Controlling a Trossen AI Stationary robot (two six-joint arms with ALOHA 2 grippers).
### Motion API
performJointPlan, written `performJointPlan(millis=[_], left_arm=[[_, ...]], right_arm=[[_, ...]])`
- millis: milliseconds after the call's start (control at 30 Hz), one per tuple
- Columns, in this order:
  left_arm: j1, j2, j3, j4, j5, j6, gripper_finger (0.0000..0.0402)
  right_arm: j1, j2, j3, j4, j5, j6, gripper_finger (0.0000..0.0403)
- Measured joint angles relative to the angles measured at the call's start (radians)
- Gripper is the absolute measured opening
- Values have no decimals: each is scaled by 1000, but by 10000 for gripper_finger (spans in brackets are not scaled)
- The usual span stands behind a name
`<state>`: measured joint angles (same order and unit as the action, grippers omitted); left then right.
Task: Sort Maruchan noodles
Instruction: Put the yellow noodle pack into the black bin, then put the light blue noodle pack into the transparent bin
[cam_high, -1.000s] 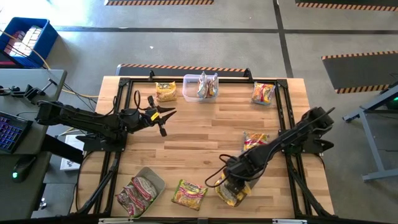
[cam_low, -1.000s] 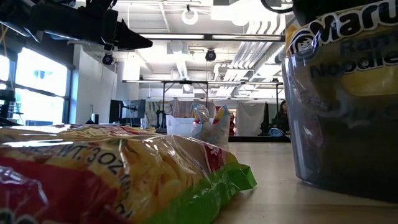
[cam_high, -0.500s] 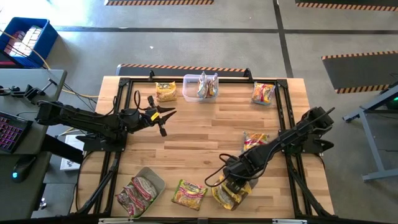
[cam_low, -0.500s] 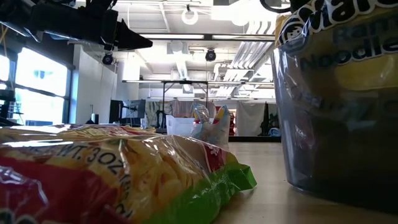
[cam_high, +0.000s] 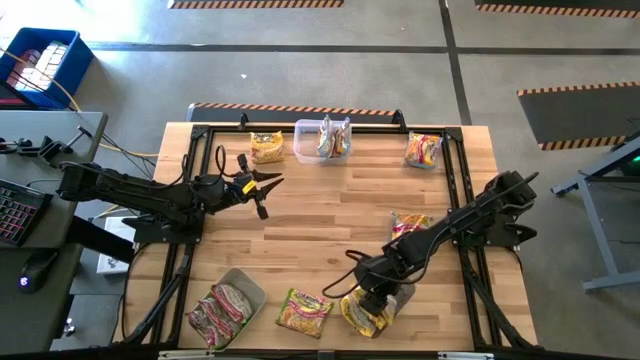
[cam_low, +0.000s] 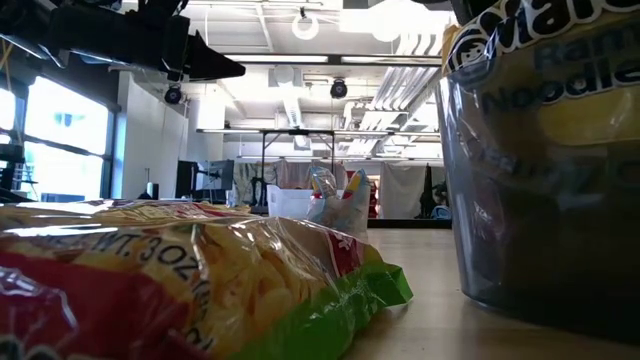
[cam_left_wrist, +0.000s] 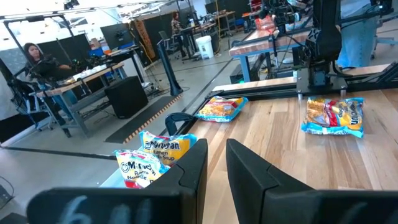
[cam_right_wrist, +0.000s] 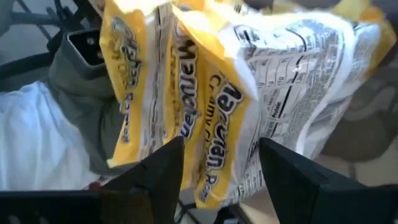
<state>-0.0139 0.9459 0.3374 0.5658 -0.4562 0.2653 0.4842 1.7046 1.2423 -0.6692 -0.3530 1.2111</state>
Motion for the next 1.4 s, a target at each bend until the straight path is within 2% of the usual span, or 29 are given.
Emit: performJointPlan(millis=[200,367,533,667,833,900,1000,1100,1233,1400], left_arm=[[0,0,0,0,0,0,51],[0,0,0,0,0,0,51],[0,0,0,-1,1,-1,51],[0,0,0,-7,7,-6,51],[9,0,0,-18,139,-53,51],[22,0,0,-17,217,-79,51],[44,1,0,-16,298,-115,45],[63,19,1,-16,339,-144,30],[82,79,1,3,376,-160,6],[99,199,2,98,405,-161,4]], right_arm=[[-20,0,0,-31,64,-53,196],[-48,-6,0,-36,62,-135,196],[-72,-70,0,-79,69,-189,188],[-92,-130,0,-209,170,-251,145],[-102,-182,-11,-436,344,-355,42],[-113,-203,-52,-483,370,-374,11],[-148,-232,-156,-491,371,-352,18],[-184,-259,-273,-485,384,-292,9],[-234,-276,-370,-446,471,-193,6],[-308,-273,-461,-284,483,-232,1]])
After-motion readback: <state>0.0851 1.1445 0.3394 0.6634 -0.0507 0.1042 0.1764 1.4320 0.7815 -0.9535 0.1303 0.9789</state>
